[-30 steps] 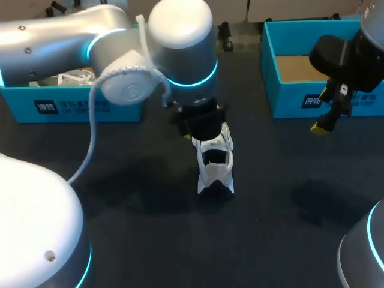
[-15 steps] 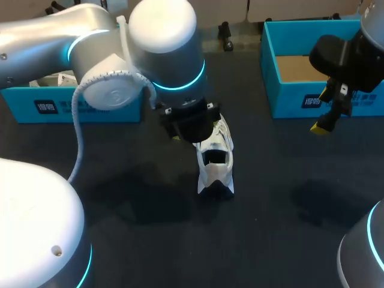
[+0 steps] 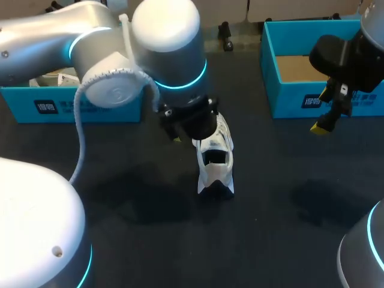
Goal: Take the shoe out of the shoebox, open the shoe tongue, remove and reinsert the insole, then place the shoe into the shoebox
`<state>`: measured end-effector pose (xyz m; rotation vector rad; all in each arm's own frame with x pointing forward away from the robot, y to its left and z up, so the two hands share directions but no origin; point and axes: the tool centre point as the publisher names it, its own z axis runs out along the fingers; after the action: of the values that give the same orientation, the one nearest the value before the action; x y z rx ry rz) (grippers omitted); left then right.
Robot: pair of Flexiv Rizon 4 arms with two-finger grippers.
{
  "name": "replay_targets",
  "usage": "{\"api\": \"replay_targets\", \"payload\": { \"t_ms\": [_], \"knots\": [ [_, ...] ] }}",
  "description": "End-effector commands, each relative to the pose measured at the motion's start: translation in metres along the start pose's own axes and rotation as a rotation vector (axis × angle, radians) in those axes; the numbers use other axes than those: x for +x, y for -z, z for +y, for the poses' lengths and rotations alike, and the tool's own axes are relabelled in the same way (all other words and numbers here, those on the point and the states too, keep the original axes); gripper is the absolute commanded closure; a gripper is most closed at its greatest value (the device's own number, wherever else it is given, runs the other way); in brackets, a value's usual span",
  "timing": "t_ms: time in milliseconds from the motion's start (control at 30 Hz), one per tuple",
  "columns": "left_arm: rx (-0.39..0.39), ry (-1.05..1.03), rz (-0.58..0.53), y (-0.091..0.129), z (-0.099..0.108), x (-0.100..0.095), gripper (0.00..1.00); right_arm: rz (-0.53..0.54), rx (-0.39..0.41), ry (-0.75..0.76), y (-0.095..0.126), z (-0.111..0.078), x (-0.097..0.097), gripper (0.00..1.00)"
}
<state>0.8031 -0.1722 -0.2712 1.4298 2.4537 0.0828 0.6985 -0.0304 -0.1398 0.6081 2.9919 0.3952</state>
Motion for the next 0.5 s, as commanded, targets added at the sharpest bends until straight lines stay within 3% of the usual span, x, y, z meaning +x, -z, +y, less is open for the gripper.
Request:
{"api": "replay_targets", "payload": {
  "t_ms": [33, 133, 300, 500],
  "knots": [
    [-0.011, 0.248, 0.132, 0.001, -0.003, -0.015, 0.0, 0.002, 0.003, -0.001, -0.001, 0.002, -0.001, 0.0],
    [0.043, 0.332, 0.142, 0.006, 0.002, -0.012, 0.0, 0.002, 0.003, -0.001, -0.001, 0.002, -0.001, 0.0],
    [0.061, 0.492, 0.217, 0.01, 0.001, -0.01, 0.0, 0.002, 0.003, -0.001, -0.001, 0.002, -0.001, 0.0],
    [0.071, 0.648, 0.183, 0.022, -0.013, -0.001, 0.0, 0.002, 0.003, -0.001, -0.001, 0.002, -0.001, 0.0]
  ]
}}
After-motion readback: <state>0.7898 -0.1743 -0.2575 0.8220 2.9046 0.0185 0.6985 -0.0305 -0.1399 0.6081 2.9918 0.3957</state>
